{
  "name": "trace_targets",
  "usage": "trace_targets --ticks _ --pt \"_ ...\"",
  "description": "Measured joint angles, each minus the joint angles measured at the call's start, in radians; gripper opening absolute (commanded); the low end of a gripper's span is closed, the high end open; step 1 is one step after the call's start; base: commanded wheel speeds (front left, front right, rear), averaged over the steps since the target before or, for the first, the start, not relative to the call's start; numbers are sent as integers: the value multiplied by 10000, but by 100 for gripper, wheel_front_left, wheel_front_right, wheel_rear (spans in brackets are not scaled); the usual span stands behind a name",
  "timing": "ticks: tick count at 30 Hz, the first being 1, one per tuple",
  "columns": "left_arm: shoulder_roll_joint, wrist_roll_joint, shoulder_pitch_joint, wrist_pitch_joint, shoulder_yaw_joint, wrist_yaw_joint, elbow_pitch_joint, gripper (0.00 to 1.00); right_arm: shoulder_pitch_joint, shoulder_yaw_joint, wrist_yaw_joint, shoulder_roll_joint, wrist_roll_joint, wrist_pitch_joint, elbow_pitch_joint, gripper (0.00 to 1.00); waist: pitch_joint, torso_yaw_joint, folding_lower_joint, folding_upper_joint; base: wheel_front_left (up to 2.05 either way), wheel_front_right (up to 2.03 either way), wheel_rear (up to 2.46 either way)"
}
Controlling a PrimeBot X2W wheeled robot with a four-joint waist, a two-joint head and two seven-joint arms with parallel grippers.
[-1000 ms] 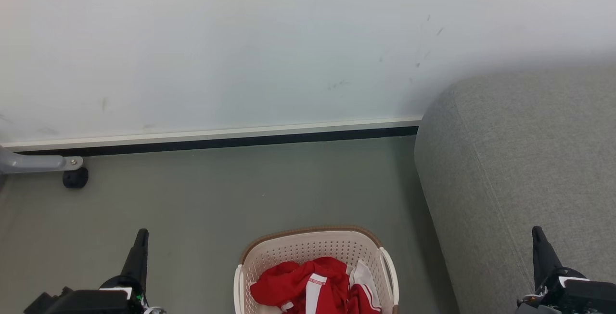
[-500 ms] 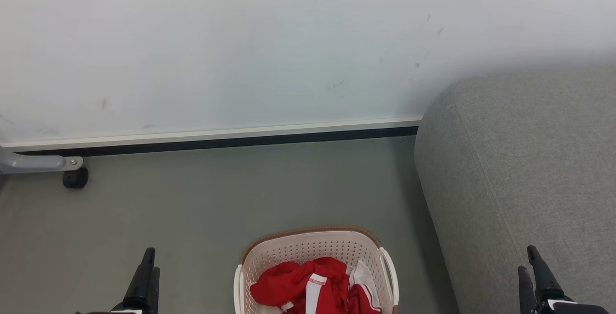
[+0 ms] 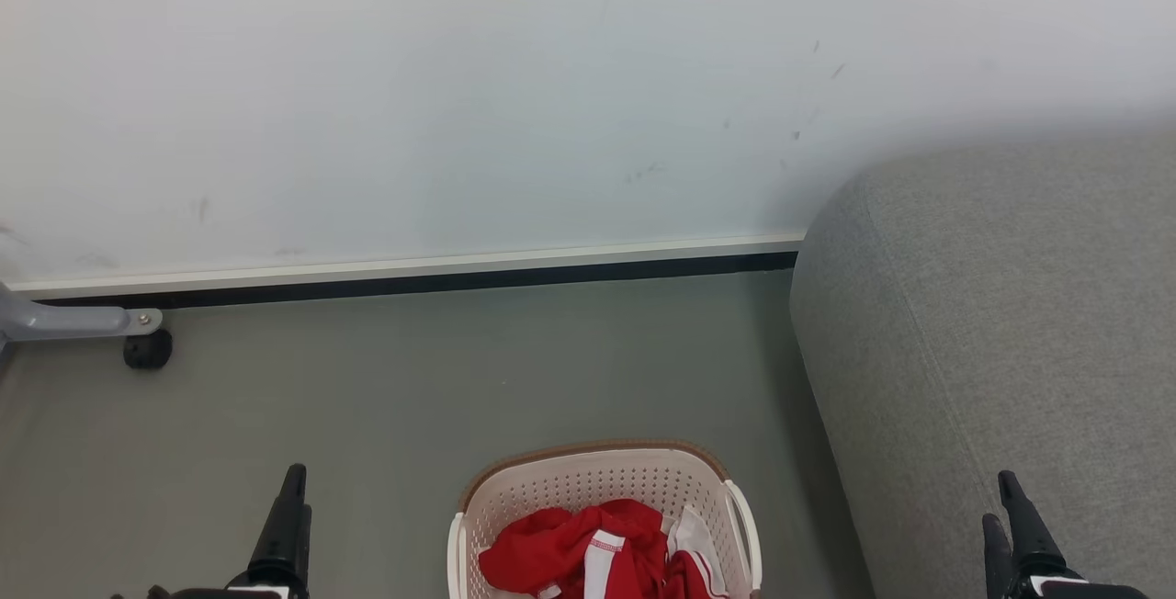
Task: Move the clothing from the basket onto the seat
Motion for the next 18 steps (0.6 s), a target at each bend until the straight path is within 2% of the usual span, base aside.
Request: trace_targets --ticks 10,18 --pt "4 884 2 -318 -259 224 -330 100 86 247 -247 -4 -978 -336 -228 100 -96 3 0 -1 0 0 0" --pt "100 2508 2 -602 -593 437 -562 100 120 600 -545 -21 -2414 -614 -479 100 -166 15 0 -1 0 0 0"
